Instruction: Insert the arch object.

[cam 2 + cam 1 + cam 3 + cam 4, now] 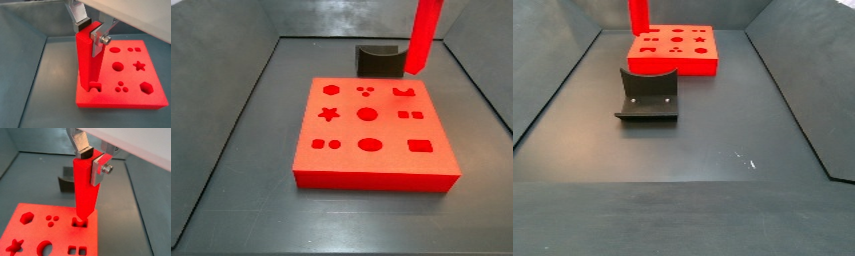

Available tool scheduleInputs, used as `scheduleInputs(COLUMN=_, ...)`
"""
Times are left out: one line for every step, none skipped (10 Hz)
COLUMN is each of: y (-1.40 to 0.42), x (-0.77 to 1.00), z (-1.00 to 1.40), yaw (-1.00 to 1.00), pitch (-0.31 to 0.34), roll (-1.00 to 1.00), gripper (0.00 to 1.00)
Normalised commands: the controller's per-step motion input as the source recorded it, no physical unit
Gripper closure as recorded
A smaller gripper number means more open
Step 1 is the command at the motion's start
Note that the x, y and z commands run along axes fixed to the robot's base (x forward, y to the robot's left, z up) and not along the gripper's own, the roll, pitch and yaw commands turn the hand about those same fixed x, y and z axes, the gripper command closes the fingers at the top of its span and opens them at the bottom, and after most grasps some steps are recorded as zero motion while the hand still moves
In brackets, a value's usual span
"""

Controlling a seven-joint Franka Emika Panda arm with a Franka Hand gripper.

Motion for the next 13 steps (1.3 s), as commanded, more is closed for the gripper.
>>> scheduleInputs(y=0.00, x=0.03, z=0.00, yaw=-0.78, pitch=-0.211, roll=-0.14, gripper=1.00)
scheduleInputs(y=0.00, x=0.00, z=0.00, yaw=-0.95, pitch=-0.170, roll=-0.13, gripper=1.00)
scheduleInputs(y=0.00, x=0.00, z=0.00, yaw=-1.00, pitch=-0.144, roll=-0.02, gripper=1.00)
scheduleInputs(y=0.00, x=0.00, z=-0.06, yaw=-1.00, pitch=-0.151, roll=0.00, gripper=1.00)
scheduleInputs(y=0.00, x=0.06, z=-0.09, yaw=-0.98, pitch=-0.147, roll=0.00, gripper=1.00)
scheduleInputs(y=0.00, x=0.15, z=-0.13, yaw=-0.92, pitch=-0.124, roll=-0.01, gripper=1.00)
scheduleInputs(y=0.00, x=0.10, z=-0.14, yaw=-0.97, pitch=-0.123, roll=-0.05, gripper=1.00)
scheduleInputs(y=0.00, x=0.09, z=-0.20, yaw=-0.97, pitch=-0.123, roll=-0.02, gripper=1.00)
scheduleInputs(y=0.00, x=0.10, z=-0.15, yaw=-0.96, pitch=-0.107, roll=0.00, gripper=1.00)
scheduleInputs(y=0.00, x=0.07, z=-0.05, yaw=-0.99, pitch=-0.080, roll=0.00, gripper=1.00)
scheduleInputs(y=0.00, x=0.04, z=0.00, yaw=-1.00, pitch=-0.064, roll=0.00, gripper=1.00)
scheduleInputs(y=0.00, x=0.00, z=0.00, yaw=-0.95, pitch=-0.036, roll=0.01, gripper=1.00)
scheduleInputs(y=0.00, x=0.00, z=0.00, yaw=0.00, pitch=0.000, roll=0.01, gripper=1.00)
